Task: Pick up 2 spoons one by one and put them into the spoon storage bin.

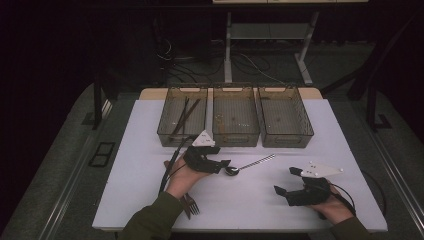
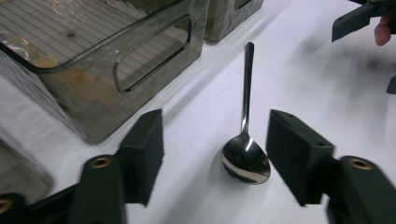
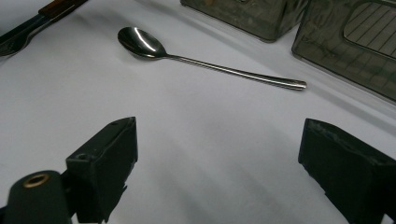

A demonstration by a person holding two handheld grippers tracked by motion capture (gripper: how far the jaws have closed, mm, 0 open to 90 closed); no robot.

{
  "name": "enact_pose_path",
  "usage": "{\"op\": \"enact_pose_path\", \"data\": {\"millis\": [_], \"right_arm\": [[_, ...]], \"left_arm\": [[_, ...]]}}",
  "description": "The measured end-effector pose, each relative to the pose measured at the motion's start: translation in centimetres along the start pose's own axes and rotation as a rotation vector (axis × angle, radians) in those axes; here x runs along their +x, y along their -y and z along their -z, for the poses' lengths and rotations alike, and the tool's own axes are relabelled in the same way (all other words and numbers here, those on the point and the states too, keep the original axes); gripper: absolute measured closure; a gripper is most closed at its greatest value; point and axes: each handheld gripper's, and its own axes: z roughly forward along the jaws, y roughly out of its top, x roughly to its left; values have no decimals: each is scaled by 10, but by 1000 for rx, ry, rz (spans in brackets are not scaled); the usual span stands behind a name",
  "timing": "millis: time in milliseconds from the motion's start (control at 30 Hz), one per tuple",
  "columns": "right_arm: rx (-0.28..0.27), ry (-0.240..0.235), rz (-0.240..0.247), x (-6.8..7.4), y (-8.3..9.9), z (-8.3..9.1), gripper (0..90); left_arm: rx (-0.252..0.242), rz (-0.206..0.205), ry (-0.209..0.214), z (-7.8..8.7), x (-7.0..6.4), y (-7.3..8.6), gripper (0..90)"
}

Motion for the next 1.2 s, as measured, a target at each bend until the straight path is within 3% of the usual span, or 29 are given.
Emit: {"op": "enact_pose_path", "data": {"millis": [333,533,1033,1067,1100,1167,1200], "right_arm": [[6,-1,0,0,0,0,119],[6,-1,1,0,0,0,119],[6,-2,3,0,0,0,119],[6,-2,3,0,0,0,120],[6,-1,3,0,0,0,119],[6,-1,3,0,0,0,119],[6,-1,3,0,0,0,119]], "left_arm": [[53,-14,45,-19,-4,3,521],[78,-35,46,-25,-7,4,565],[140,-62,50,-36,-9,8,531],[142,-46,50,-37,-11,8,531],[152,-65,50,-37,-10,8,528],[149,-47,46,-38,-12,9,528],[144,-58,45,-39,-11,9,529]]}}
